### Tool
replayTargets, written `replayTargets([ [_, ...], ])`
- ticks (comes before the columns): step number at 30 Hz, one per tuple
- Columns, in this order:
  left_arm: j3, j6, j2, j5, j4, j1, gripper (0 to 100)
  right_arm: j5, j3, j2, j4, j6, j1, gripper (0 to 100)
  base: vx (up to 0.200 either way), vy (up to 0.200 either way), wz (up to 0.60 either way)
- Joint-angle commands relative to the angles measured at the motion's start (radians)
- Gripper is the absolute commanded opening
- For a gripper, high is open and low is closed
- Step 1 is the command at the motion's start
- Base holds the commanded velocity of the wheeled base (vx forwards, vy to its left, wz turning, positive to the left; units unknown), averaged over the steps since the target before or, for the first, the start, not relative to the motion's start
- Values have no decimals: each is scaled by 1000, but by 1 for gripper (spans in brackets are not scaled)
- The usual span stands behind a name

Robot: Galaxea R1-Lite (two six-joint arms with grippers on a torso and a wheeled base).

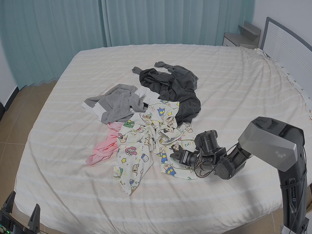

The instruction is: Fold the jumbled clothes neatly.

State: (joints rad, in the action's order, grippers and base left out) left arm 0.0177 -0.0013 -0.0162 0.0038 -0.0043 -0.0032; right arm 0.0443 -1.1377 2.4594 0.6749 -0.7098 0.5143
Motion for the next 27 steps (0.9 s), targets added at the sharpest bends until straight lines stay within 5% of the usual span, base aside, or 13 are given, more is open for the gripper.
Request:
replayTargets([
  [1,-16,0,12,1,0,0,100,-7,-17,23,-6,1,6,0,0,0,0],
  [8,-18,3,12,2,0,0,100,2,72,-80,48,-11,4,0,0,0,0],
  [14,-18,3,12,2,0,0,100,6,260,-214,308,3,7,0,0,0,0],
  [27,-18,23,12,-1,-2,0,100,39,415,-599,390,3,36,0,0,0,0],
])
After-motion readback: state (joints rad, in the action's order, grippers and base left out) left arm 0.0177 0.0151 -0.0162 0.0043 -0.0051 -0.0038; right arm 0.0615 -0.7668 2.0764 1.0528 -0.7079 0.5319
